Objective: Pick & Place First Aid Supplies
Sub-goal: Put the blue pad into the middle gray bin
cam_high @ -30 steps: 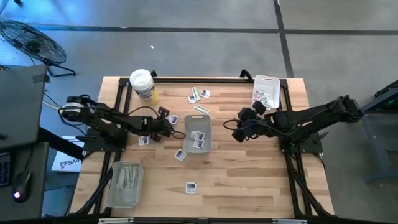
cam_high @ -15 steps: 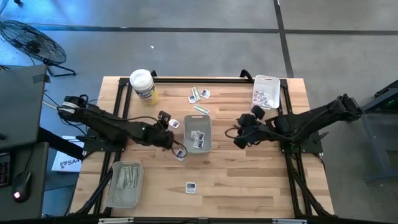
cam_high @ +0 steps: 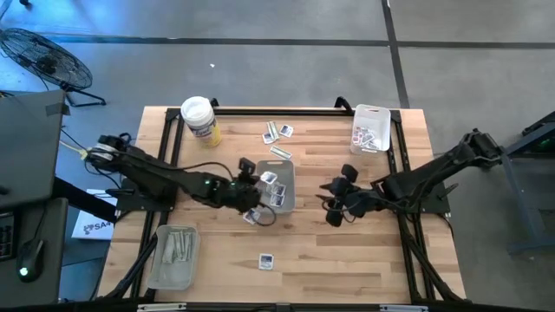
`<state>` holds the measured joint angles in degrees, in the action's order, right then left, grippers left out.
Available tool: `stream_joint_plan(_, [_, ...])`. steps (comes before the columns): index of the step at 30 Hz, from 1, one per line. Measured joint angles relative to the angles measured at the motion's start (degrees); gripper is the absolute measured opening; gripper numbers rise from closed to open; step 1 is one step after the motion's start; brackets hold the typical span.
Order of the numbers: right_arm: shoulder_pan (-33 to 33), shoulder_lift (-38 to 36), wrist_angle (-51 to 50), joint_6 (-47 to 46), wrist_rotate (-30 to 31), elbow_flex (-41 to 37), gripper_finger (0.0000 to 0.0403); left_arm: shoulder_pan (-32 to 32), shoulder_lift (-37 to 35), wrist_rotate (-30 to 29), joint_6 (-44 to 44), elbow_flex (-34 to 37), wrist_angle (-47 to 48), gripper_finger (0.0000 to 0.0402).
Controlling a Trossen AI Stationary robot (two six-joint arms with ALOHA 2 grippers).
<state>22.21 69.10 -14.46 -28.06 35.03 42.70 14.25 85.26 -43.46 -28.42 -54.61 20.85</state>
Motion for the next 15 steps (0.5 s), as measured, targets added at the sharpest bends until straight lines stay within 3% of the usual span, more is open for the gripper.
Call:
stream_joint_plan(7, [0.14, 0.00, 3.69, -0.16, -4.11, -3.25, 0.0133, -4.36, 8.37, 10.55, 1.70, -6.42, 1.67, 0.0000])
stream_joint_plan(15, [0.47, 0.00, 3.12, -0.06, -4.35, -3.39, 0.0133, -4.52, 12.80, 14.44, 2.25, -9.12, 5.06, 0.0001])
